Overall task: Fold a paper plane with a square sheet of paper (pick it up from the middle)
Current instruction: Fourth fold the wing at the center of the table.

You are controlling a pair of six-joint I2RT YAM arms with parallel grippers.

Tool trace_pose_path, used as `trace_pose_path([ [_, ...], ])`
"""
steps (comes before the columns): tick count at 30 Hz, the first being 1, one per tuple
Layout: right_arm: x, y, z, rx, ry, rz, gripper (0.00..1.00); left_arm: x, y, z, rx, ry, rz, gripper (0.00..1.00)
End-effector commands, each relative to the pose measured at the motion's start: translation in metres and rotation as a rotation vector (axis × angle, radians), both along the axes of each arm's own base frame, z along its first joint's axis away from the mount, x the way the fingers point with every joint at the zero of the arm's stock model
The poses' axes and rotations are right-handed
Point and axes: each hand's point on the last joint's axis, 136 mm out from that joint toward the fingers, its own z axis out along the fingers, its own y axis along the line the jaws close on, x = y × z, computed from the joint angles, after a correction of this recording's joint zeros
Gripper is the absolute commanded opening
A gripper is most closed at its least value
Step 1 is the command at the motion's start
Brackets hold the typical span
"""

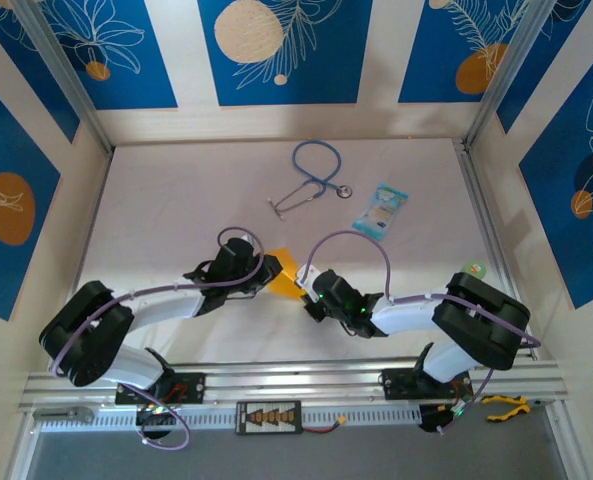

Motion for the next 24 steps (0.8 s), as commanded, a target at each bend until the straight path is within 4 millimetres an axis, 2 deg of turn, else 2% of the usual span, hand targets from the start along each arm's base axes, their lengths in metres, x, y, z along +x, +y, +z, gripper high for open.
trace_pose_path([
  [1,0.004,0.001,0.009,0.044,-0.013,-0.019,0.1,0.006,0.008,0.006,0.026,-0.019,0.012,0.35],
  [6,0.002,0.002,0.008,0.061,0.001,-0.022,0.1,0.012,0.013,0.003,0.035,-0.001,0.004,0.45],
  [16,0.001,0.004,0.006,0.058,0.012,-0.016,0.11,0.027,0.006,0.002,0.004,0.001,-0.024,0.55],
  [19,0.001,0.004,0.006,0.057,0.014,-0.014,0.11,0.029,0.006,0.0,-0.003,0.012,-0.023,0.47],
  [24,0.001,0.006,0.008,0.054,0.015,-0.014,0.14,0.029,0.007,0.0,-0.007,0.014,-0.015,0.29],
])
